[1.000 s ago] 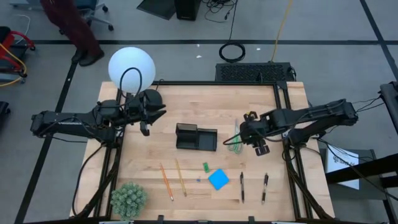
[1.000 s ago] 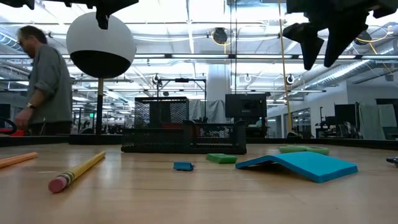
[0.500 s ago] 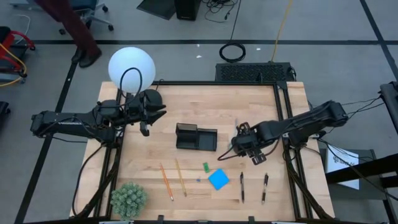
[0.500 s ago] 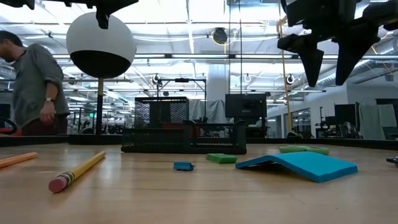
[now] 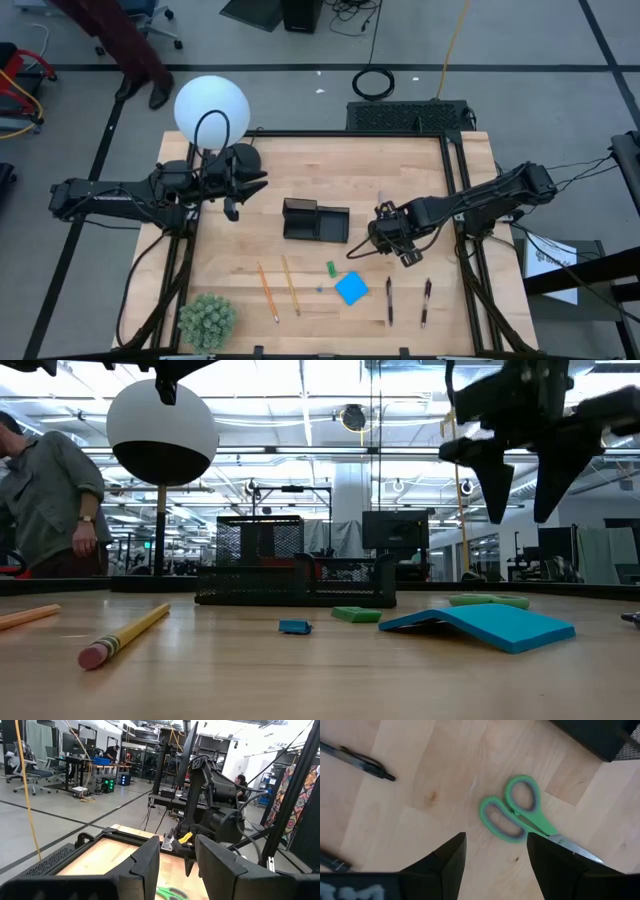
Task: Pick and place office supplies into organizer
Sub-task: Put the green scissors into the black desk organizer
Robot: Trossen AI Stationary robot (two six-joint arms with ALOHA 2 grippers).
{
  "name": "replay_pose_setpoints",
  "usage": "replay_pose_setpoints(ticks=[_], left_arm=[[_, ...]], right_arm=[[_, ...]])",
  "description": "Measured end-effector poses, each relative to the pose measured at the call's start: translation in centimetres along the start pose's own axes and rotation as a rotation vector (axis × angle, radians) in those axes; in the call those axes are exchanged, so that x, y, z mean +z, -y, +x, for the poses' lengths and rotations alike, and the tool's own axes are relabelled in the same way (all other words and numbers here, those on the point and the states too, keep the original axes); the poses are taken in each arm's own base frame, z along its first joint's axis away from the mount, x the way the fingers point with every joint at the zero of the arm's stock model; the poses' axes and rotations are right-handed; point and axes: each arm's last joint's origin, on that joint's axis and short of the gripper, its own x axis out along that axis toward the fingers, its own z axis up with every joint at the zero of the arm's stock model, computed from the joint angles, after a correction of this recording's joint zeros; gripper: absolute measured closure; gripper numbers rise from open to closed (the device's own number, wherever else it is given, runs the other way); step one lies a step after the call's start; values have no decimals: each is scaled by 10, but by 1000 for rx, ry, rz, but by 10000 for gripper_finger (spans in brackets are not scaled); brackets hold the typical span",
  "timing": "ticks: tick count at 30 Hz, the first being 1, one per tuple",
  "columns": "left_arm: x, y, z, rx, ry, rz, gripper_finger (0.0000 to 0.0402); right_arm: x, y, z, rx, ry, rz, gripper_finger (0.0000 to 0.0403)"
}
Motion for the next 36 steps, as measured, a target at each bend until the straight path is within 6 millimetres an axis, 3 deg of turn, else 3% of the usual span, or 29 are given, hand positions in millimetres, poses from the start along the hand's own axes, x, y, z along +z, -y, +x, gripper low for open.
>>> replay_pose_setpoints(ticks=[14, 36], left_arm=[[0, 0, 0, 0, 0, 1, 270], [0, 0, 0, 1, 1, 1, 270]], right_arm=[[-13, 2, 36, 37, 48, -3, 203], [-11, 1, 63, 42, 35, -30, 202]])
